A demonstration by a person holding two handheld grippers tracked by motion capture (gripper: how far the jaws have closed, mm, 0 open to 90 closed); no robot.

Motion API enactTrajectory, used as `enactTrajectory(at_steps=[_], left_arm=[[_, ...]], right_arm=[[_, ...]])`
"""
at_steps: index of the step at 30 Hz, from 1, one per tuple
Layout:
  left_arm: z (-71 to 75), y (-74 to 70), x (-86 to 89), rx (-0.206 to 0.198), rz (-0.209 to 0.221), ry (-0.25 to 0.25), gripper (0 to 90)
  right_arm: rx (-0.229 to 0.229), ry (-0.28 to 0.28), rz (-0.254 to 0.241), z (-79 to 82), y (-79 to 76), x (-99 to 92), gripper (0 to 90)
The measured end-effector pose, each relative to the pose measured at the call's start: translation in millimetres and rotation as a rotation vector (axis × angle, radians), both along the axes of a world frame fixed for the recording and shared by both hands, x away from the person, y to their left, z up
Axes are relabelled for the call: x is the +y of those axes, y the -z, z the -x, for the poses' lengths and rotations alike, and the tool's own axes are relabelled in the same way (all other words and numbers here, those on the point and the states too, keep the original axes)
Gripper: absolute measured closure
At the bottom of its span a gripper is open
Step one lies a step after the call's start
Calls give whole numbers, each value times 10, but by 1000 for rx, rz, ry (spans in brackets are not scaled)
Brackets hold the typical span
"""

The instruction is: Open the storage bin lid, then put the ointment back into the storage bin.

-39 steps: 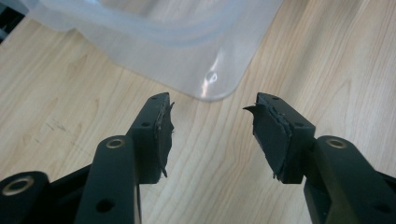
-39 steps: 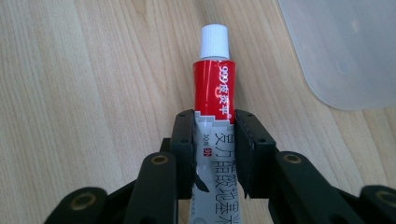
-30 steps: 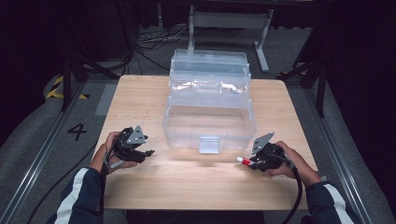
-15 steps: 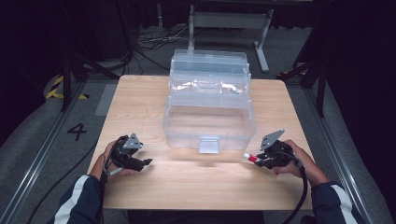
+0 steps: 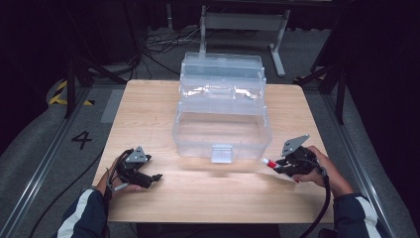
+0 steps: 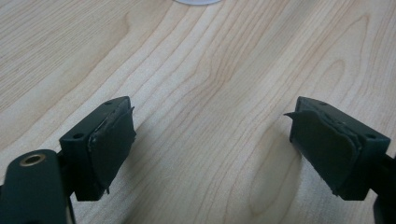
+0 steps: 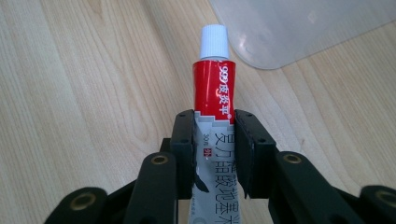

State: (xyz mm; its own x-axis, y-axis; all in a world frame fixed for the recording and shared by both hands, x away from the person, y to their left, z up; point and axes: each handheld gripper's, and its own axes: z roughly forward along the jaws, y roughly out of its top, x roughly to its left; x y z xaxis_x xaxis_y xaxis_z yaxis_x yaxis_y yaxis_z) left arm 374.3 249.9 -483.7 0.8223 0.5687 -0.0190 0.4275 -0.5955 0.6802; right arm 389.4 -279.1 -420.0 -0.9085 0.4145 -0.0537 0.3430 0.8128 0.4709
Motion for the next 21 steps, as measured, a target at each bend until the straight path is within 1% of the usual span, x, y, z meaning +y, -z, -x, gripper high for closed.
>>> enactTrajectory(at_steps=[3,4,7,9,15,21], left_arm=[[0,-1,0,-1,-2,-1,142],[1,1,-1,1,1,-1,142],[0,-1,0,-1,-2,-1,142],[-1,0,0,0,0,1,142],[2,0,-2,1,0,-1,142],[2,1,-2,1,1,-1,142]], right_arm=[[-8,-4,-1,-2,-24,-3,708],[-18,-9,0,-8,-42,-9,708],[-25,-5,-17,-13,-93,-18,709],[-38,-5,-18,-23,-117,-23,709],[-49,0,-20,-38,-169,-46,709],[-71,4,-27,-55,-262,-61,709]])
